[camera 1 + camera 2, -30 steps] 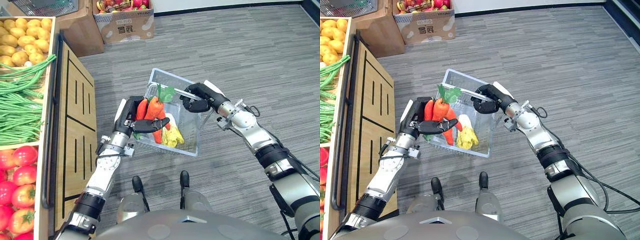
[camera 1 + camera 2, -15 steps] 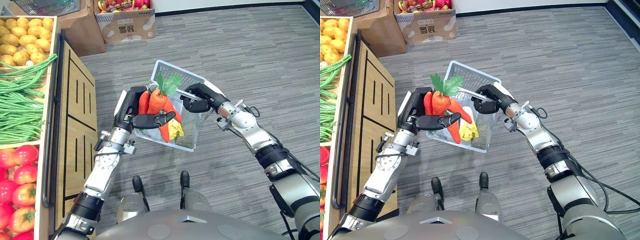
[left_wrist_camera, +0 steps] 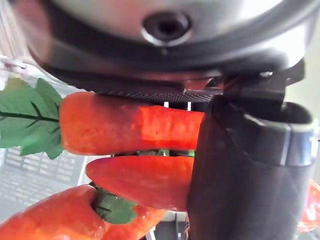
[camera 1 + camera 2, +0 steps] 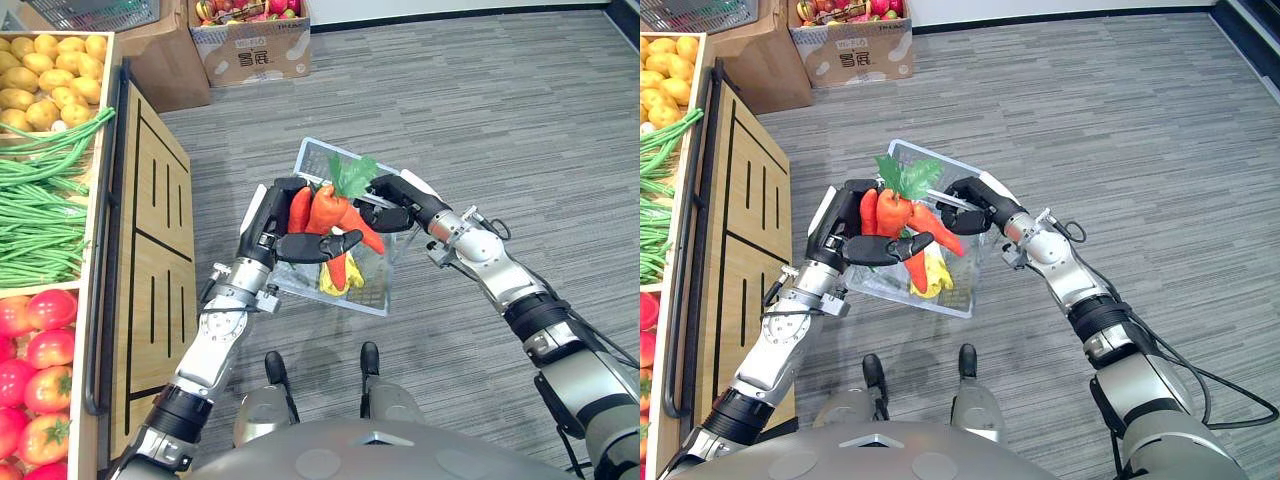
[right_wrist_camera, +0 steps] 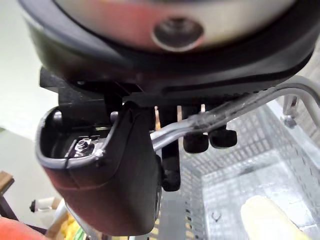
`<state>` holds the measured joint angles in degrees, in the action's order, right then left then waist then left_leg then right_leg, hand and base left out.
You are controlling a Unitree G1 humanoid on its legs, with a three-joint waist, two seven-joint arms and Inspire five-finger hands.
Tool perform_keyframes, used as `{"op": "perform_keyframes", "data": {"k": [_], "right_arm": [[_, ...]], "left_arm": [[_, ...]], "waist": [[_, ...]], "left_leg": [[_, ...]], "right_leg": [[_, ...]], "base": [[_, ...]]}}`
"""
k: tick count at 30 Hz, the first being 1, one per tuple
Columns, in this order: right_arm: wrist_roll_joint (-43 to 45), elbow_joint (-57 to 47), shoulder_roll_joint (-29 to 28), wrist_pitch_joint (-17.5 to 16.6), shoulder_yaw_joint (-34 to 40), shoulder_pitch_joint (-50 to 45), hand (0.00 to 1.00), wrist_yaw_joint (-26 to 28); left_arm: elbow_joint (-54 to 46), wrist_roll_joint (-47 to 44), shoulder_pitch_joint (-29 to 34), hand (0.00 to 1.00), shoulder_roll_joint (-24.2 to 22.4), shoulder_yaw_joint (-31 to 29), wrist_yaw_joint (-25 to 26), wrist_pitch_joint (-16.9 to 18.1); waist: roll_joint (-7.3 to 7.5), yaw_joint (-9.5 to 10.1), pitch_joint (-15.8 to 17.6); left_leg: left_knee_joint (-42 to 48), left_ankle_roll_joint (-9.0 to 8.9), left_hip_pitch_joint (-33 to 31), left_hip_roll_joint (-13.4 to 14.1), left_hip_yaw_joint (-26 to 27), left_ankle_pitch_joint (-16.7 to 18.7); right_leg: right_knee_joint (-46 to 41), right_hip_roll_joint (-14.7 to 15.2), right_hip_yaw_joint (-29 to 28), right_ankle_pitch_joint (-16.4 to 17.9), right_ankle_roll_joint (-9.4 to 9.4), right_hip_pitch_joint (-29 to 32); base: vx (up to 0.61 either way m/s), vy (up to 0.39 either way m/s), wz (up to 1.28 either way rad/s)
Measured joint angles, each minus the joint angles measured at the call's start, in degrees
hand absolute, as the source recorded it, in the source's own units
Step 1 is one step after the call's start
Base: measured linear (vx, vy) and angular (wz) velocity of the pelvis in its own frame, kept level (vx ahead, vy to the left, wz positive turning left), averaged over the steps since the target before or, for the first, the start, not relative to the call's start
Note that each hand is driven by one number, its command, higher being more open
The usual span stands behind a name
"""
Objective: Pick vegetable in the basket
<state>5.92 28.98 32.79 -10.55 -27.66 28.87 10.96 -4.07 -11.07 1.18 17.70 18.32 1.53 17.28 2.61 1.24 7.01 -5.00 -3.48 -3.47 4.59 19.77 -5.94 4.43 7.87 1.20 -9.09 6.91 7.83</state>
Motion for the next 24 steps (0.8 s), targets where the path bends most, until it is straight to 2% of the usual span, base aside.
{"op": "perform_keyframes", "data": {"k": [5, 23, 24], "right_arm": [[0.0, 0.0, -0.1, 0.0, -0.2, 0.0, 0.0, 0.0], [0.1, -1.3, -3.1, 0.0, -2.6, 0.0, 0.0, 0.3], [0.1, -1.3, -3.4, 0.0, -2.6, 0.0, 0.0, 0.3]], "left_arm": [[1.7, 1.2, -1.2, 0.0, -1.0, 0.1, 1.0, 0.0], [16.8, 10.0, -5.4, 0.0, -3.9, 2.1, 3.4, -1.8], [17.7, 10.0, -5.7, 1.0, -3.9, 2.1, 3.4, -2.0]], "waist": [[0.19, 0.0, 0.1], [1.02, -0.17, 0.6], [1.16, -0.29, 0.7]], "left_leg": [[0.0, 0.02, 0.0, 0.0, 0.0, 0.0], [0.1, 0.01, 0.0, 0.0, 0.2, 0.0], [0.1, 0.0, 0.0, 0.1, 0.3, 0.0]], "right_leg": [[0.0, 0.0, 0.0, 0.0, 0.0, 0.0], [0.0, -0.1, -0.2, 0.0, -0.01, 0.2], [0.0, -0.1, -0.2, 0.0, -0.01, 0.2]], "base": [[0.0, 0.0, 0.0], [0.0, 0.0, 0.0], [0.0, 0.0, 0.0]]}}
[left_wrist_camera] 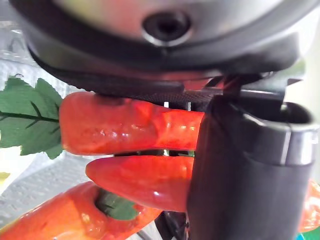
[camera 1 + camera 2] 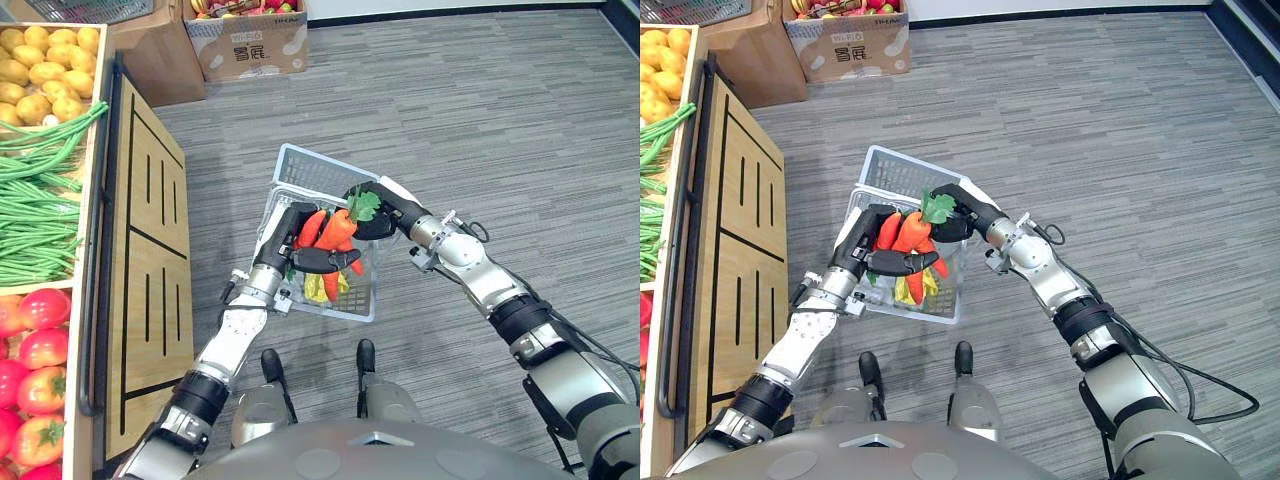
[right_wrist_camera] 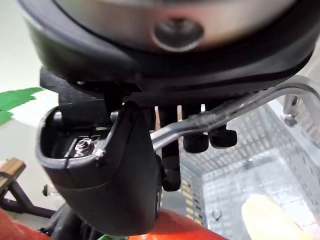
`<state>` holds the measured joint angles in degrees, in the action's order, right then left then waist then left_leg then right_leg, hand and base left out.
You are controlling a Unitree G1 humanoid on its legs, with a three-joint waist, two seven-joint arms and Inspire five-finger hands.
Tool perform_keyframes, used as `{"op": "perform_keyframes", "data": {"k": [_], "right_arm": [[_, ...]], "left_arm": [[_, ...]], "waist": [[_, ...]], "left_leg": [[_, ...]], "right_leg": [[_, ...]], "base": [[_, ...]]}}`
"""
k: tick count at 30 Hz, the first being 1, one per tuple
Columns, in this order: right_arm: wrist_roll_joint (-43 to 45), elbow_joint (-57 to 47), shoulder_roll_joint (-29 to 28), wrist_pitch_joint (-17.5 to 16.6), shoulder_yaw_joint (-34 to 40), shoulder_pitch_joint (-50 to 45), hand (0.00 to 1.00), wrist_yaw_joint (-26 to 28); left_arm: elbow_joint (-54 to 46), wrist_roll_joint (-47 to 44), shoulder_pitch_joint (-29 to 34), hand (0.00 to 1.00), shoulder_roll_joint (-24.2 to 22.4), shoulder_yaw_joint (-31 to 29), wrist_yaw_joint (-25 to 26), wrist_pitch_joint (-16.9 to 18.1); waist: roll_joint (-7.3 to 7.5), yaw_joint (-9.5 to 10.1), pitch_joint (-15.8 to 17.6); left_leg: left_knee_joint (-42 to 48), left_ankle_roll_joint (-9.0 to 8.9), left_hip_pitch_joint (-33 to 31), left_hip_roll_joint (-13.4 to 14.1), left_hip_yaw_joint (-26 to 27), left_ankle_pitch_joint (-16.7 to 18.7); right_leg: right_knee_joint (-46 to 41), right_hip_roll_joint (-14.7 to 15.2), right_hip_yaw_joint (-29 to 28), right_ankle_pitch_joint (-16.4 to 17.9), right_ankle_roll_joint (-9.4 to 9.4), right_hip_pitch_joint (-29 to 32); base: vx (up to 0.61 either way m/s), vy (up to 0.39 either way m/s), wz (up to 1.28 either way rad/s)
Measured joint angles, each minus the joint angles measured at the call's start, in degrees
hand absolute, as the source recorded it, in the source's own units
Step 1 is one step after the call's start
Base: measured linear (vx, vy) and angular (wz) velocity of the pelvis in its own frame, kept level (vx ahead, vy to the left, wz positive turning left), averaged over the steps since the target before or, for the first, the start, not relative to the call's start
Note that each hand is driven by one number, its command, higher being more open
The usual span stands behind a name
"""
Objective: Pick vegetable in the basket
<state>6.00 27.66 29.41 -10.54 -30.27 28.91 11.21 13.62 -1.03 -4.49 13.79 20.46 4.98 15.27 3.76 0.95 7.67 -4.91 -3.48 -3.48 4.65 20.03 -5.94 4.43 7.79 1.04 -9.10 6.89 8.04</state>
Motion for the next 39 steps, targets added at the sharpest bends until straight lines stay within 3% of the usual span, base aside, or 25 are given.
{"op": "perform_keyframes", "data": {"k": [17, 33, 39], "right_arm": [[0.1, -0.6, 0.4, 0.0, 0.0, 1.2, 0.0, 0.2], [2.3, -2.2, 4.8, 0.0, -0.8, 3.4, 0.0, 3.4], [2.3, -2.2, 7.7, 0.0, -0.9, 3.4, 0.0, 3.5]], "left_arm": [[5.9, 3.8, -0.1, 1.0, -0.4, -2.3, 0.7, -0.8], [6.4, 8.7, -0.2, 1.0, 0.5, -3.5, -2.0, -1.0], [-2.7, 7.4, 1.5, 1.0, 2.8, -0.9, -2.3, -1.0]], "waist": [[0.58, -0.4, 0.3], [0.38, -1.02, 0.7], [-0.55, -0.62, 1.4]], "left_leg": [[0.0, -0.09, -0.1, 0.0, 0.4, 0.1], [0.0, -0.2, -0.1, 0.0, 0.6, 0.2], [0.0, -0.28, -0.2, 0.0, 0.2, 0.4]], "right_leg": [[0.0, 0.0, -0.4, 0.0, 0.0, 0.3], [0.0, -0.1, -0.6, 0.0, -0.01, 0.4], [0.0, 0.0, -0.4, 0.0, 0.0, 0.3]], "base": [[0.0, 0.0, 0.0], [0.0, 0.0, 0.0], [0.0, 0.0, 0.03]]}}
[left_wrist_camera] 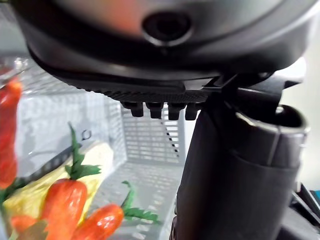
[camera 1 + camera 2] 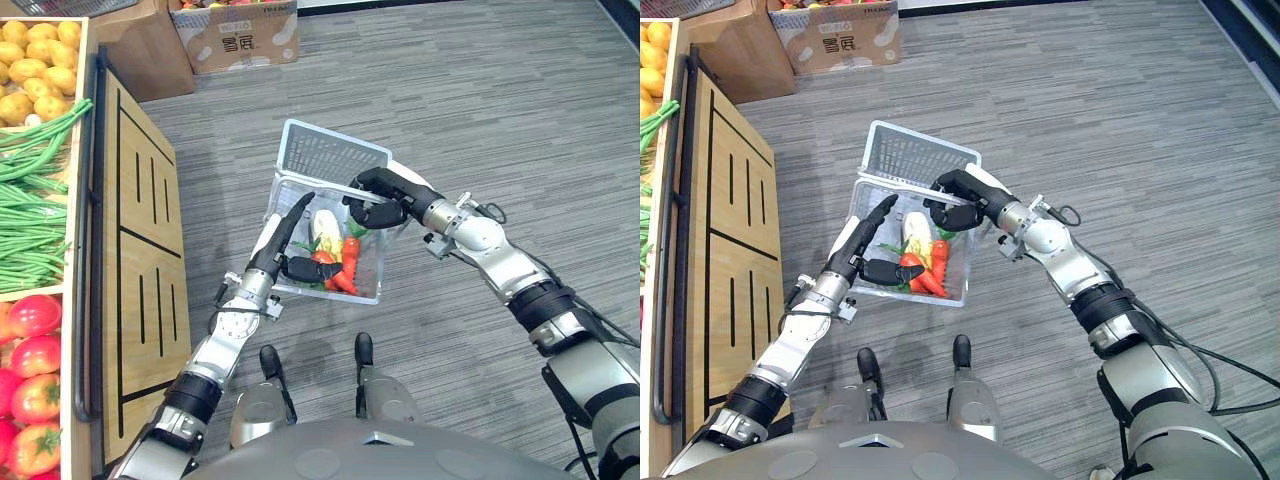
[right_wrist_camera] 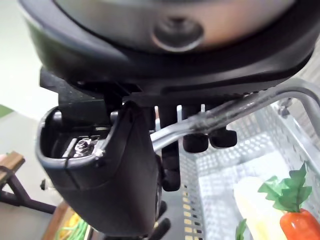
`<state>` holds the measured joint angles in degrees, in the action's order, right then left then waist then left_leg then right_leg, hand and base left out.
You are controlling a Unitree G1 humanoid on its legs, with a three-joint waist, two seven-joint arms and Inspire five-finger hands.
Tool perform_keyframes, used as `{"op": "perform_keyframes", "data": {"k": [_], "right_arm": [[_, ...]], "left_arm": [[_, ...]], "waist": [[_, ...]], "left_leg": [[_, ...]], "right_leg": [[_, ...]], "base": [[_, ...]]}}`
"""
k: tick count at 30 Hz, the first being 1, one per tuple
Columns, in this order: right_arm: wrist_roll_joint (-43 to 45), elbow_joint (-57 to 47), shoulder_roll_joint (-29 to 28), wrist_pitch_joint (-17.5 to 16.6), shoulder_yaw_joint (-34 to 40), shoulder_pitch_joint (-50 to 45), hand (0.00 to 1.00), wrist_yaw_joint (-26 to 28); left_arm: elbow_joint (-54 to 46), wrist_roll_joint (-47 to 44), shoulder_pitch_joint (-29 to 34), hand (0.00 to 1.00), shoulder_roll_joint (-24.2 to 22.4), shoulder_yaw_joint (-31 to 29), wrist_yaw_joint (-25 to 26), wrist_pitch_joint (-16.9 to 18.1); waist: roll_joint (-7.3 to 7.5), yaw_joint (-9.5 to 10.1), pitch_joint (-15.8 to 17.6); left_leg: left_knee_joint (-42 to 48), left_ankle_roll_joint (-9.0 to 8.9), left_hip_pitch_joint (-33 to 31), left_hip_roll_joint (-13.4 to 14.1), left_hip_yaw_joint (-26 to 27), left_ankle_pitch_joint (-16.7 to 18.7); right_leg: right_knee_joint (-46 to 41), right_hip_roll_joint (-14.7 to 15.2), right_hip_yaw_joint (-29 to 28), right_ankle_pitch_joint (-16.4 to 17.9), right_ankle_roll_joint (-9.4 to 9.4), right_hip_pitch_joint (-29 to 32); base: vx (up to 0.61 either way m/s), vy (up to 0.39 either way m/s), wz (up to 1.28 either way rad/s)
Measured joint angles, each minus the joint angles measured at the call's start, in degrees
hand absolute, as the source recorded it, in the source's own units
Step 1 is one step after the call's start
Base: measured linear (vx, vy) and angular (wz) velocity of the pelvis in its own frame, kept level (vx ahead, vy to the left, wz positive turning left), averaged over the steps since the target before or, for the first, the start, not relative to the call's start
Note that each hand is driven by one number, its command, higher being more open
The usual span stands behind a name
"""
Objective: Pick vegetable in the basket
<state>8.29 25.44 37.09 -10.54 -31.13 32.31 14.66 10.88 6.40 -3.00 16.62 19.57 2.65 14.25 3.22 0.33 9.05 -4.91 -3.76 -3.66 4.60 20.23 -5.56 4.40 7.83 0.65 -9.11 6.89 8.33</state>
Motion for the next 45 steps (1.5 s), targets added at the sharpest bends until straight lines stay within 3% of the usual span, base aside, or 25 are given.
{"op": "perform_keyframes", "data": {"k": [10, 13, 20, 29, 33, 38, 45], "right_arm": [[-0.6, 1.4, 2.0, 0.0, -1.6, 0.5, 0.0, -1.1], [-2.7, 3.8, 1.1, 0.0, -4.7, 0.5, 0.0, -1.2], [-5.1, 6.3, 0.8, 0.1, -5.7, 0.5, 0.0, -1.3], [-5.9, 8.5, 0.2, 0.1, -5.7, 0.6, 0.0, -1.7], [-6.3, 8.7, -0.3, 0.1, -5.6, 0.5, 0.0, -1.9], [-7.6, 10.1, -1.8, 0.1, -2.3, -2.8, 0.0, -2.6], [-9.7, 10.7, -4.2, 0.1, 7.6, -12.7, 0.0, -3.1]], "left_arm": [[-14.3, -9.1, 3.8, 1.0, 4.9, 11.0, -3.4, -0.4], [-20.9, -11.3, 3.5, 1.0, 4.7, 13.5, -4.6, 2.3], [-24.9, -15.5, 3.9, 1.0, 5.9, 14.2, -4.8, 4.3], [-30.3, -17.7, 6.4, 1.0, 9.1, 16.6, -6.0, 4.3], [-31.3, -18.0, 10.2, 1.0, 9.3, 14.7, -5.9, 4.4], [-31.0, -17.4, 16.9, 1.0, 9.7, 7.5, -5.7, 4.4], [-23.9, -15.0, 24.5, 1.0, 7.5, -8.1, -3.1, 4.2]], "waist": [[-0.72, 0.28, 0.4], [-1.13, 0.75, 0.6], [-3.03, 0.84, 1.6], [-3.04, 0.99, 1.7], [-2.95, 1.1, 1.7], [-2.82, 1.31, 1.6], [-1.92, 2.71, 1.5]], "left_leg": [[0.0, -0.22, -1.0, 0.1, -1.1, 0.2], [0.0, -0.21, -1.0, 0.1, -1.4, 0.2], [-0.2, -0.23, -1.1, 0.1, -2.6, 0.1], [-0.2, 0.27, -1.8, 0.1, -3.5, -1.0], [-0.1, 0.37, -1.8, 0.0, -3.7, -1.0], [-0.2, 0.38, -1.7, 0.1, -5.0, -1.3], [-0.2, 0.36, -1.5, 0.1, -6.3, -1.5]], "right_leg": [[-0.2, 0.0, 0.8, 0.0, -0.02, 0.4], [-0.5, 0.0, 0.9, -0.1, -0.01, 0.3], [-1.3, -0.2, 0.9, -0.1, 0.0, 0.6], [-1.2, -0.1, 2.2, 0.3, -0.35, 0.7], [-1.1, -0.1, 2.4, 0.3, -0.35, 0.6], [-0.4, 0.0, 3.8, 0.3, -0.35, -0.6], [0.0, 0.1, 5.4, 0.4, -0.46, -1.8]], "base": [[0.0, -0.001, 0.05], [-0.01, -0.004, 0.05], [0.0, 0.001, 0.02], [0.0, -0.006, 0.05], [0.0, -0.002, 0.01], [0.01, -0.005, 0.13], [0.0, 0.0, 0.09]]}}
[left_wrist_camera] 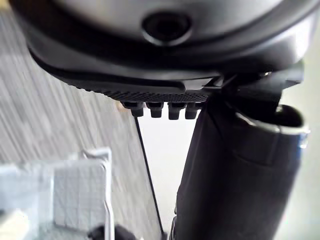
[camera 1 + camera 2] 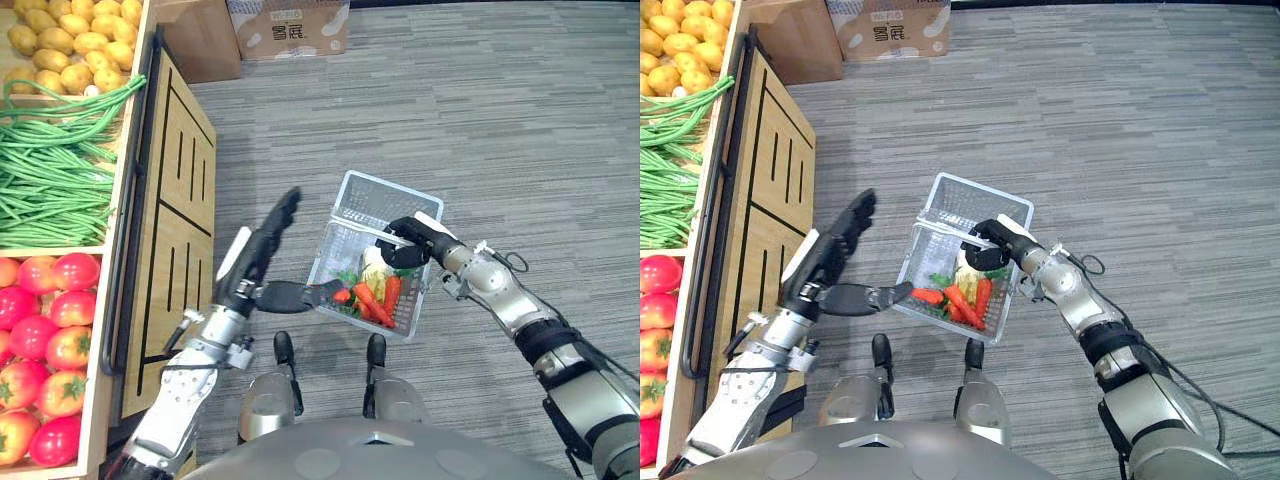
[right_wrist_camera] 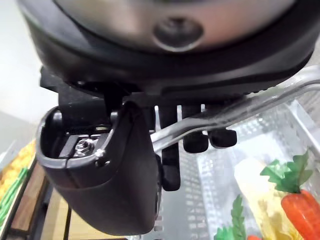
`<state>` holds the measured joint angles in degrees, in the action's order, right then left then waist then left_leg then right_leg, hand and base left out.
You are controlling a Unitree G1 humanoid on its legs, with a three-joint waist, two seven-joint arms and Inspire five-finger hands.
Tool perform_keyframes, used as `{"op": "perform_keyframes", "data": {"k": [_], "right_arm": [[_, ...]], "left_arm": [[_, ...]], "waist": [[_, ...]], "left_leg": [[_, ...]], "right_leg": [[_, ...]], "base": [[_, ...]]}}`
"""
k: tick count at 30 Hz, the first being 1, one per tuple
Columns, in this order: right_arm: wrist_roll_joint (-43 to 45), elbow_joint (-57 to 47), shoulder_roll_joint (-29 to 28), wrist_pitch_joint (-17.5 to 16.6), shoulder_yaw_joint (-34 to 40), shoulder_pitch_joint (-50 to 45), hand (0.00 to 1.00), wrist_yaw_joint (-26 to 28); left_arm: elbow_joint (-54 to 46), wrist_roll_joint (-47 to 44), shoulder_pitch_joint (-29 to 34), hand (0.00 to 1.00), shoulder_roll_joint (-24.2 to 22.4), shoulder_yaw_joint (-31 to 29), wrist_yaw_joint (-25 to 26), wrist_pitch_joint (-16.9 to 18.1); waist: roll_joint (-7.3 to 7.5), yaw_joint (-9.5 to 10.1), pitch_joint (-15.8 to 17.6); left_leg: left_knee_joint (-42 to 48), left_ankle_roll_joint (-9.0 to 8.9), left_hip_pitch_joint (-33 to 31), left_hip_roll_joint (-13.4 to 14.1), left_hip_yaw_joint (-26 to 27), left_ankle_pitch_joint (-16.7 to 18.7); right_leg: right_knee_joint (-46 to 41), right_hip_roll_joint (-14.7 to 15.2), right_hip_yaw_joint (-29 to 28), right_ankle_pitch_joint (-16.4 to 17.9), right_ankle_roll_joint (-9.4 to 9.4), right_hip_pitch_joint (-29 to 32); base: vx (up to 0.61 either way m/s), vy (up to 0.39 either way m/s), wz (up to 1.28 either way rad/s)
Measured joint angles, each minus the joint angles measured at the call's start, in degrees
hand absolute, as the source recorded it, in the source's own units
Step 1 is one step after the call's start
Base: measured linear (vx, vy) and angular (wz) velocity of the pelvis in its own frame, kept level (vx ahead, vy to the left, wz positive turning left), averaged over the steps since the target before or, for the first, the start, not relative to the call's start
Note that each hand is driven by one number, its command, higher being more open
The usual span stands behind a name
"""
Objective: Pick vegetable in the basket
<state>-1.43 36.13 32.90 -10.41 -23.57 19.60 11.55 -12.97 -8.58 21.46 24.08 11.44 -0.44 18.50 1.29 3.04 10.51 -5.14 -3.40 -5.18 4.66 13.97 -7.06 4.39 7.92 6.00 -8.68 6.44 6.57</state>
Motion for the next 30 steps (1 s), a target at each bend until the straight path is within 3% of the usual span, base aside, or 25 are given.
{"op": "perform_keyframes", "data": {"k": [5, 7, 13, 18, 24, 30], "right_arm": [[-0.6, 0.0, -2.9, 0.0, 8.4, -6.6, 0.0, -1.1], [-0.7, 0.0, -5.0, 0.0, 13.5, -10.2, 0.0, -2.1], [-2.9, 0.0, -8.5, 0.1, 24.0, -17.0, 0.0, -3.9], [-2.9, 0.0, -9.7, 0.7, 31.4, -21.0, 0.0, -6.0], [-2.7, 0.0, -13.6, 1.0, 42.6, -26.7, 0.0, -8.5], [-2.4, 6.5, -16.4, 0.9, 53.6, -28.6, 0.0, -12.9]], "left_arm": [[6.4, 0.2, 1.9, 1.0, -5.0, -9.3, 0.6, -0.1], [10.4, 1.3, 1.6, 1.0, -9.6, -16.2, 2.0, -0.2], [24.5, 3.6, -1.4, 1.0, -18.1, -32.9, 8.5, -2.0], [31.9, 6.7, -2.0, 1.0, -19.1, -37.1, 9.9, -2.6], [41.9, 9.2, -3.3, 1.0, -19.0, -40.1, 9.7, -0.7], [48.9, 13.6, -3.7, 1.0, -19.1, -43.0, 9.7, 1.8]], "waist": [[1.29, 0.42, -0.8], [1.89, 0.68, -1.3], [1.22, 0.4, -2.0], [0.09, -0.07, -3.3], [-1.04, -0.61, -7.0], [-2.54, -2.02, -8.0]], "left_leg": [[0.0, -0.07, 0.0, 0.0, -0.9, -0.1], [0.0, -0.15, 0.0, 0.0, -1.4, -0.1], [0.0, -0.43, -0.2, -0.5, -3.4, 0.0], [0.0, -0.29, 0.0, -1.1, -5.0, 0.2], [0.0, -0.75, 2.2, -1.0, -4.8, 1.5], [0.0, -1.17, 4.5, -0.9, -4.0, 2.4]], "right_leg": [[0.1, 0.0, 0.6, 0.3, -0.27, -0.6], [0.1, 0.1, 1.5, 0.7, -0.2, -0.8], [0.1, 0.7, 3.4, 1.9, -0.5, -1.9], [0.1, 1.1, 4.8, 2.4, 0.2, -3.1], [0.1, 1.0, 4.8, 3.7, 0.24, -4.9], [0.1, 0.8, 4.6, 4.8, -0.16, -6.7]], "base": [[0.0, 0.003, 0.1], [-0.01, 0.004, 0.11], [0.0, 0.012, 0.17], [0.04, 0.016, 0.19], [0.04, 0.001, -0.01], [0.02, -0.005, -0.07]]}}
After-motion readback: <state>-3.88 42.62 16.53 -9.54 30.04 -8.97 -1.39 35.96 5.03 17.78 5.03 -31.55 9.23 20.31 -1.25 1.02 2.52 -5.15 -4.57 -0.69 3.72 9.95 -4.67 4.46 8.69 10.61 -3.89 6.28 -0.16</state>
